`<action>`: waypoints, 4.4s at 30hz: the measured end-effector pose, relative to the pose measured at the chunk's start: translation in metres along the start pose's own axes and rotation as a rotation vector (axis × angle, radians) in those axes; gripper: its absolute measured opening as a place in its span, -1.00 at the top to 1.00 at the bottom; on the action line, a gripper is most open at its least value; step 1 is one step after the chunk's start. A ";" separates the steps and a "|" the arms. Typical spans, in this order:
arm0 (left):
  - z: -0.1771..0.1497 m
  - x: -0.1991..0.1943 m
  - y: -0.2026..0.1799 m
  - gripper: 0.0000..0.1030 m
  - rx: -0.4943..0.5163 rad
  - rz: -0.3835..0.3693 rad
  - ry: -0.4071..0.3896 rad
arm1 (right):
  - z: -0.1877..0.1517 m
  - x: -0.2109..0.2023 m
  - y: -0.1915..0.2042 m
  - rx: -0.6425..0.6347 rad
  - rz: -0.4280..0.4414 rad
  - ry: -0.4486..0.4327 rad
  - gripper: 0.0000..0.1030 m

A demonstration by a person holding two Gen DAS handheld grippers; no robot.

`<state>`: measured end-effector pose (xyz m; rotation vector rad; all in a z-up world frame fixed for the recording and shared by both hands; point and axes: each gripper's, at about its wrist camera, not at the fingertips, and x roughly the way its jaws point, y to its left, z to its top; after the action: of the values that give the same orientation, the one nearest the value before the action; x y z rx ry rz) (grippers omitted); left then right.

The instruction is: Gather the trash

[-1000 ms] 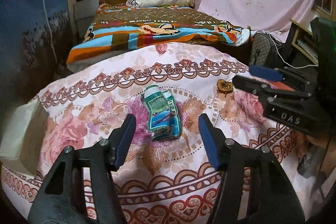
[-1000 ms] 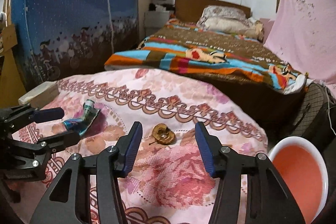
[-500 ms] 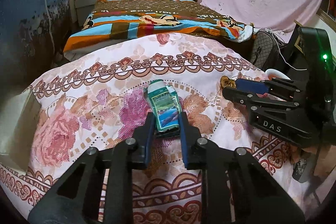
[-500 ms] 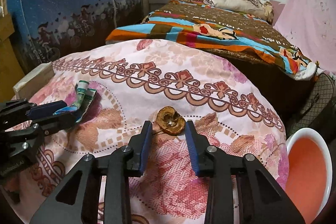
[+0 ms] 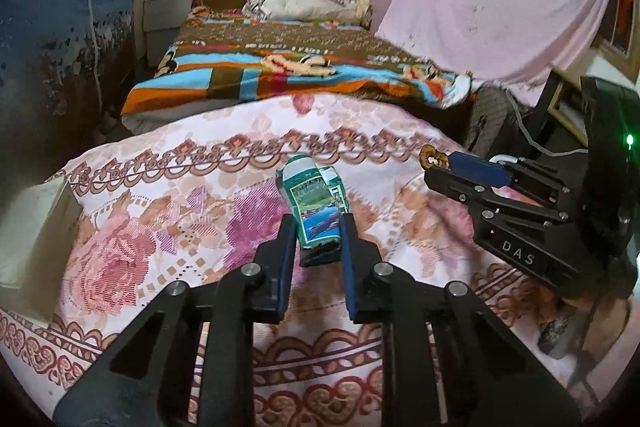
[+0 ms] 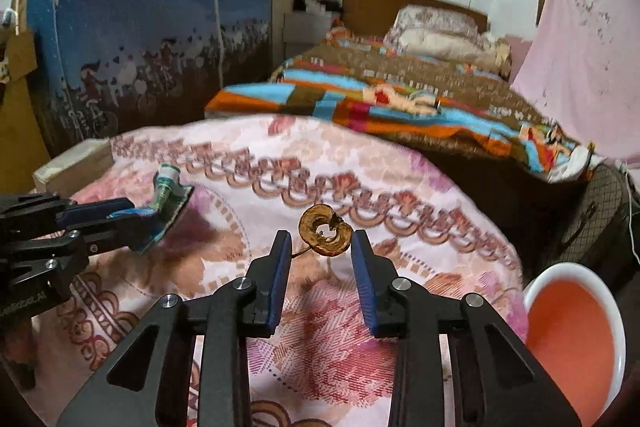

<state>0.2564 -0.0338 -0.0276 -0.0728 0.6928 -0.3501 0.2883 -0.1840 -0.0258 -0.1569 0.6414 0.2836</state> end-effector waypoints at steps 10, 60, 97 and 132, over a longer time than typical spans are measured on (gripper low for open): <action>0.006 -0.028 -0.027 0.89 0.027 -0.065 -0.159 | -0.002 -0.054 -0.007 0.027 -0.053 -0.227 0.45; 0.016 0.002 -0.248 0.88 0.276 -0.379 -0.134 | -0.096 -0.199 -0.151 0.359 -0.458 -0.294 0.42; 0.011 0.012 -0.226 0.14 0.129 -0.310 -0.027 | -0.102 -0.190 -0.156 0.410 -0.415 -0.220 0.13; -0.042 -0.117 -0.129 -0.78 0.022 -0.039 -0.348 | -0.101 -0.262 -0.063 0.338 -0.365 -0.447 -1.00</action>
<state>0.1083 -0.1130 0.0351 -0.1230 0.3436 -0.3718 0.0506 -0.3223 0.0572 0.1140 0.2012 -0.1439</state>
